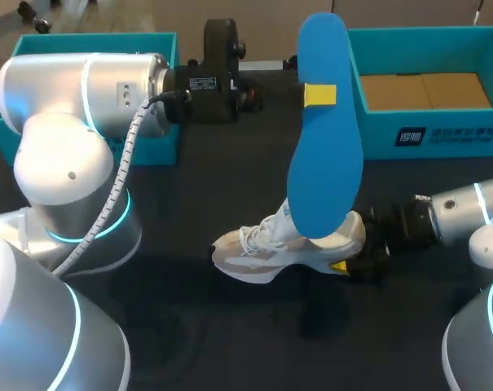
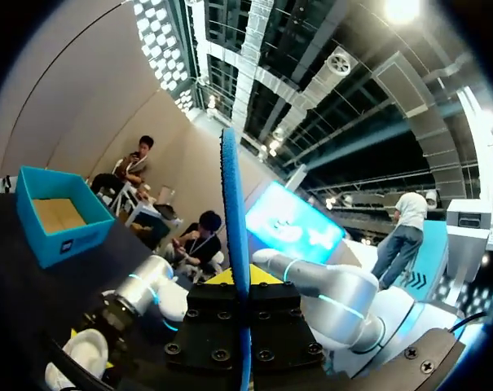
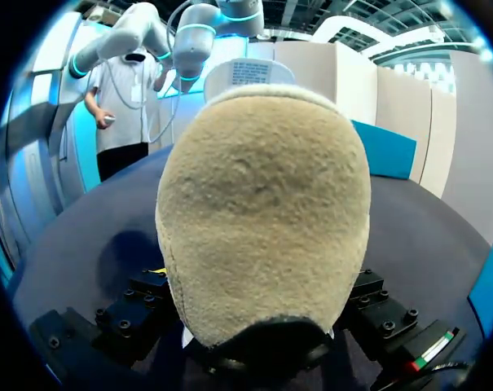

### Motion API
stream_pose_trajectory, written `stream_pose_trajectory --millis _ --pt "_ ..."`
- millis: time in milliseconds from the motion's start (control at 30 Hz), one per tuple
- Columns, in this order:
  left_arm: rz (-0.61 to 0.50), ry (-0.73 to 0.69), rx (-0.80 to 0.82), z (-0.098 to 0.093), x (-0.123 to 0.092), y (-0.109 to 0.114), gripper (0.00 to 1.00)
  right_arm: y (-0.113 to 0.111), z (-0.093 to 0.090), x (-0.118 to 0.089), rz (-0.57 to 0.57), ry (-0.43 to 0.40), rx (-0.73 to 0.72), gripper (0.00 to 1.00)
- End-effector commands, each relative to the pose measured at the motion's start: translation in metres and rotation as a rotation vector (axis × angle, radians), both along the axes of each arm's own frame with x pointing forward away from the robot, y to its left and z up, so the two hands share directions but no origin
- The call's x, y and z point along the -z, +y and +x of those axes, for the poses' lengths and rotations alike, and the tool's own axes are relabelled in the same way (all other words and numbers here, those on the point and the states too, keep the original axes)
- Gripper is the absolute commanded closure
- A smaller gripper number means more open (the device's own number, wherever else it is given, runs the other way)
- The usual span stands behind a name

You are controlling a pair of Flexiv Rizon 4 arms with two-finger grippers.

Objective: Take the shoe out of the shoebox, open the shoe tongue, remove and reinsert the insole, then place the shoe into the shoebox

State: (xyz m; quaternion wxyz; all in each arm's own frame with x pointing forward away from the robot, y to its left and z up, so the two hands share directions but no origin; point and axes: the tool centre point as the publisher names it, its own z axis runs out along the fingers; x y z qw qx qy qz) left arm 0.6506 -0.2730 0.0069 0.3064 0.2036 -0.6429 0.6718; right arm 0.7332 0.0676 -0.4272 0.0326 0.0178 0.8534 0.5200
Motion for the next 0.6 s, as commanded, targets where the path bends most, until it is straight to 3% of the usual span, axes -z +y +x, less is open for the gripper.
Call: stream_pose_trajectory --millis 33,600 --pt "0.007 0.024 -0.006 -0.008 0.001 0.007 1.0 0.001 0.0 0.0 -0.004 -0.001 0.001 1.0" --pt "0.025 0.104 0.009 -0.042 0.011 0.011 1.0 0.001 0.0 0.0 -0.004 -0.001 0.001 1.0"
